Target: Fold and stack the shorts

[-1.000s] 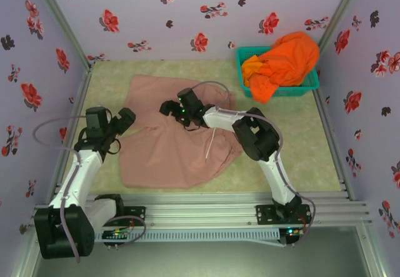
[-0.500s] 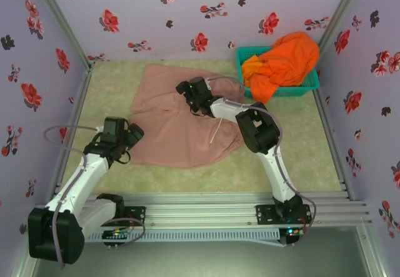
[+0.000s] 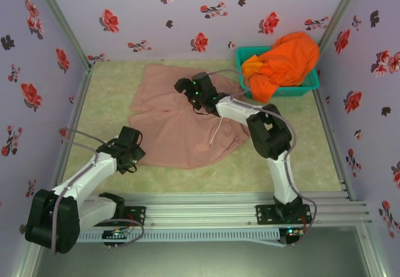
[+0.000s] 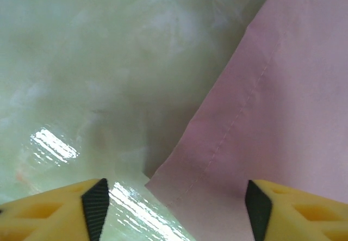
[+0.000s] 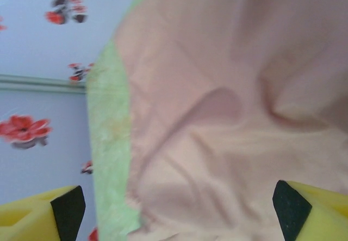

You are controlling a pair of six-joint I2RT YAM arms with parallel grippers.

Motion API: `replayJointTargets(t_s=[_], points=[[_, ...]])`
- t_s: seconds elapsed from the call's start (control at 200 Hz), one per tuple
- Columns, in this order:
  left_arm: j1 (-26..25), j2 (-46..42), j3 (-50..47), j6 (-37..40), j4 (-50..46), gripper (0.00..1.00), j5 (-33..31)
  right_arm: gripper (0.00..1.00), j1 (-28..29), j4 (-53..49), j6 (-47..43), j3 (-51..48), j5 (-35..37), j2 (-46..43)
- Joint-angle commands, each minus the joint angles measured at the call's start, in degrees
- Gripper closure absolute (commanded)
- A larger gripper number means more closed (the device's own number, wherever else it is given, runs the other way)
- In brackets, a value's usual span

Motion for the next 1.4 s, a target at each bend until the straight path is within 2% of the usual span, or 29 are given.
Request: replayJointTargets(t_s=[0.0, 0.165, 0.315, 0.435, 0.735, 0.8, 0.855, 0.905, 0.945, 0.985, 1.16, 1.395], points=[[-0.7, 1.8, -1.2, -0.5, 3.8, 0.34, 0.0, 0.07, 0.6, -0.8, -6.5, -2.9, -0.8, -8.9], [-1.4, 5.2, -2.0, -0.3, 8.4, 0.49, 2.6, 0.06, 0.7, -6.0, -14.6, -7.8, 0.7, -17.4], [-1.5, 6.6, -1.4, 0.8, 9.2, 0.77, 2.1, 0.05, 0.7, -9.3, -19.6, -14.3, 3.0, -24.7], [-1.5, 5.5, 2.0, 3.5, 6.1, 1.00, 0.6, 0.04, 0.6, -11.2, -22.4, -18.8, 4.5, -29.3], [-1.5, -1.0, 19.8, 15.0, -12.7, 1.00, -5.7, 0.01, 0.3, -17.4, -29.2, -26.2, 10.8, -35.7], [-1.5, -1.6, 23.1, 16.6, -16.0, 0.90, -7.2, 0.01, 0.3, -17.7, -29.7, -27.6, 11.4, -36.4], [-1.5, -2.0, 25.3, 17.7, -17.7, 0.67, -8.2, 0.01, 0.2, -17.7, -30.1, -28.9, 11.4, -36.9], [-1.5, -2.6, 27.1, 19.0, -18.6, 0.52, -8.8, 0.01, 0.1, -17.7, -30.4, -29.8, 11.4, -37.3], [-1.6, -3.2, 28.2, 19.4, -18.9, 0.36, -8.8, 0.01, 0.1, -17.8, -30.6, -30.5, 11.3, -37.6], [-1.5, -4.0, 29.3, 19.2, -20.1, 0.29, -8.6, 0.01, 0.1, -18.0, -30.9, -31.3, 11.2, -38.1], [-1.5, -9.4, 26.4, 14.6, -21.3, 0.22, -3.7, 0.01, -0.4, -20.1, -32.5, -34.5, 12.7, -41.9], [-1.5, -15.1, 14.6, 3.9, -25.9, 0.22, -2.9, 0.01, -3.4, -22.3, -33.1, -40.0, 13.2, -48.3]])
